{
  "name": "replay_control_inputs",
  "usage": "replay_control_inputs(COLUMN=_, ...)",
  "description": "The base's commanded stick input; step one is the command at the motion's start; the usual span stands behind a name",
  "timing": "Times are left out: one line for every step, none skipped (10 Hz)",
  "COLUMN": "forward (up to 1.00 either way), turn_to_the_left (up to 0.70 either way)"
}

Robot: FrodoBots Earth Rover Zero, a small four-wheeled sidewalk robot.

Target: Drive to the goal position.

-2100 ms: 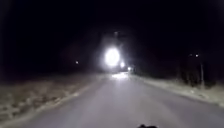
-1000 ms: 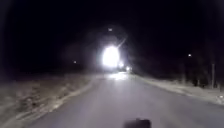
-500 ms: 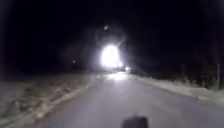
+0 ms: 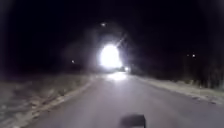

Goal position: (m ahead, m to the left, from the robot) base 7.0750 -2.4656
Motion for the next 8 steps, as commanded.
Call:
replay_control_inputs(forward=1.0, turn_to_the_left=0.0)
replay_control_inputs(forward=1.0, turn_to_the_left=0.0)
replay_control_inputs(forward=1.0, turn_to_the_left=0.0)
replay_control_inputs(forward=1.0, turn_to_the_left=0.0)
replay_control_inputs(forward=1.0, turn_to_the_left=0.0)
replay_control_inputs(forward=1.0, turn_to_the_left=0.0)
replay_control_inputs(forward=1.0, turn_to_the_left=0.0)
replay_control_inputs(forward=1.0, turn_to_the_left=0.0)
